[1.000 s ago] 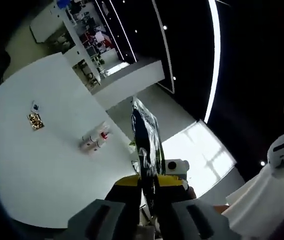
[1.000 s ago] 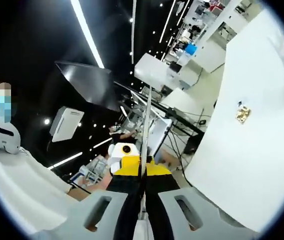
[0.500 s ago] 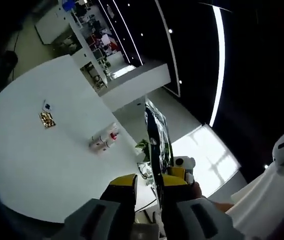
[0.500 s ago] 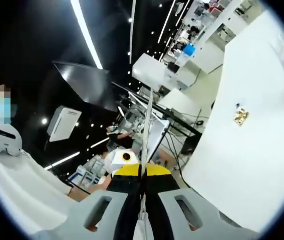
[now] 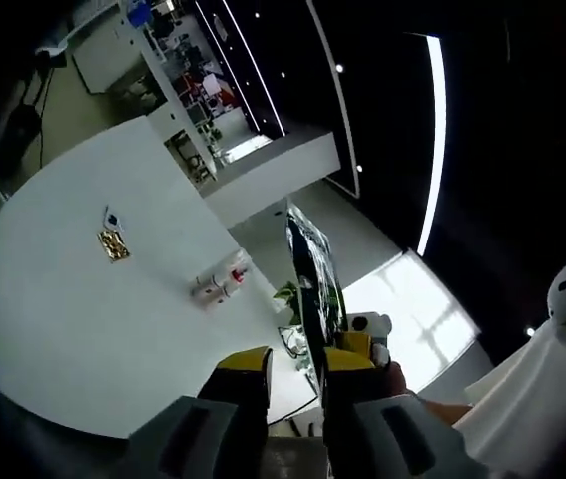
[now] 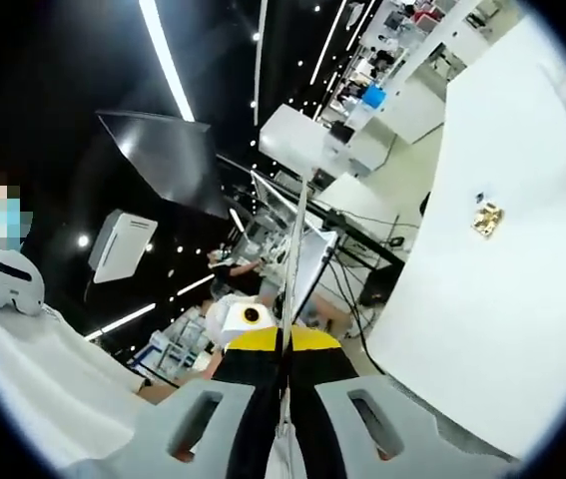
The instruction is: Arrange the skincare products in the storage area until every visible bottle or jar stands upright without overlapping.
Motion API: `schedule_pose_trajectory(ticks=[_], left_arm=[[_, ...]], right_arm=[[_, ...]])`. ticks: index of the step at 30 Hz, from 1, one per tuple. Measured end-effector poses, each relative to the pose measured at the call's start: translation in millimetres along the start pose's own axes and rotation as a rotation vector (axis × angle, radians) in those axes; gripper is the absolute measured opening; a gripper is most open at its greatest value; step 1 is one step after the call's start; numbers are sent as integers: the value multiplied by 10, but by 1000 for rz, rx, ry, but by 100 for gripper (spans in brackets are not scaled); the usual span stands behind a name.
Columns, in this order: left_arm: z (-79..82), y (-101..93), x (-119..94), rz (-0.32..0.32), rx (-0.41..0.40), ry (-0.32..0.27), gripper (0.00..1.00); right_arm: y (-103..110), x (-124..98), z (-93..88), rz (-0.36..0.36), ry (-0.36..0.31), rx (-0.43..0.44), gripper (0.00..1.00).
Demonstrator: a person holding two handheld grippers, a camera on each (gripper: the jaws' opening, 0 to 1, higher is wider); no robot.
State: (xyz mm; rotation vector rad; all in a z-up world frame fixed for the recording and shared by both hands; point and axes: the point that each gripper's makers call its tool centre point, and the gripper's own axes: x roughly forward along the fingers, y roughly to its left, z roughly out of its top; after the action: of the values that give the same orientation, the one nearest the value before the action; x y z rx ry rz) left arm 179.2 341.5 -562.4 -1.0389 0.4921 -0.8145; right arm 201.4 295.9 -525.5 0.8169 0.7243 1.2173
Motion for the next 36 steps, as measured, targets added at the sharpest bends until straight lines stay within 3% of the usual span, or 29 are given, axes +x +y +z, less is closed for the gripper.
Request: schedule_pose_trajectory(ticks=[5,9,15,22,26,36], left_arm=[[-60,92,-20,24,18,38,17],[4,111,-8,11,2,49,11],[75,195,43,23,1,92,10],[78,421,219,104,30,153,7],[92,526,328,138,22,168,2],[67,614,459,145,41,240,2]], right_arm=[[-85,130,-89,-57,38,-19,0],[-118,178,-167,-94,58,-52,0],[-195,175,-102,-130,-14,-20,0],[-507,119,-56,-282,-74,-1,0],[-624,81,-25,-326,-91,1,0],[-772,-10,-6,-415,-126,9,0]])
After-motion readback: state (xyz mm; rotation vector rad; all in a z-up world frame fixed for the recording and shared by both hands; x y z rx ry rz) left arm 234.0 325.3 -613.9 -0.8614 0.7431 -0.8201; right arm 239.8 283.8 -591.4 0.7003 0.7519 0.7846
